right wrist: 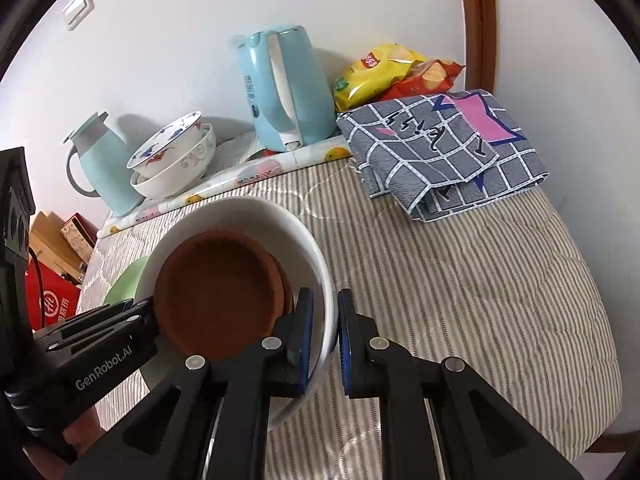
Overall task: Organize plates and bowls
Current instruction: 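Carry the white bowl with both grippers onto the light-green plate and lower it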
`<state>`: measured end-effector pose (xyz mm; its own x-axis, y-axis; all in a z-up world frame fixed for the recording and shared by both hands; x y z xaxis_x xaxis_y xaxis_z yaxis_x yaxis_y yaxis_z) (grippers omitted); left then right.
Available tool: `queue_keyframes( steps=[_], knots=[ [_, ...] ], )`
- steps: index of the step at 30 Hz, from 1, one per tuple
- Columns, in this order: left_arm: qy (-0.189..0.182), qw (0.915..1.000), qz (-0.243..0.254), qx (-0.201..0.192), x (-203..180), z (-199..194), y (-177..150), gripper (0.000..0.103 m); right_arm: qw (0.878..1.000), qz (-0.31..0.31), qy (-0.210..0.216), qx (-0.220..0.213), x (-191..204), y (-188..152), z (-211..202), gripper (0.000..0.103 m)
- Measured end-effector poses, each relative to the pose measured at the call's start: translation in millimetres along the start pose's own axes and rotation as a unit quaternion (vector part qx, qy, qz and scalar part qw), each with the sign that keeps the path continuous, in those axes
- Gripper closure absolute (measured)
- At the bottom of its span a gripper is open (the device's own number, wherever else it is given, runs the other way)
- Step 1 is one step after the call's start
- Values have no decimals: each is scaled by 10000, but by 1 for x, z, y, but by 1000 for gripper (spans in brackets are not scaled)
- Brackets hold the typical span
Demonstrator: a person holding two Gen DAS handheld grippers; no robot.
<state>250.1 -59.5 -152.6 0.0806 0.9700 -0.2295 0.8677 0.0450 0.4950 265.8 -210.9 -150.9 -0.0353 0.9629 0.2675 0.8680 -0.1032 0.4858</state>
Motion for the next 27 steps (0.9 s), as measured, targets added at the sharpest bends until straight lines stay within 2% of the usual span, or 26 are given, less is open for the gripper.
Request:
queue_keyframes(
  steps=[27],
  knots=[
    [-110, 9999, 18, 2, 77, -29, 1, 94, 9999, 34, -90, -97, 80, -14, 4, 92]
  ],
)
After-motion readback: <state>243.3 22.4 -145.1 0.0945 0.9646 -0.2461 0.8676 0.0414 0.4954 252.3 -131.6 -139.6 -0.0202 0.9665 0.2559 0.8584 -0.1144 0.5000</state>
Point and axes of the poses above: each gripper's, at about its wrist camera, not at the fingertips, and z roughly the way its jaws point, x to its left, y to its top, the point moved 8 cm from there along z, roughly the way its jaws point, and after that the axes turned 2 degrees about z, right-handed, at the moved point
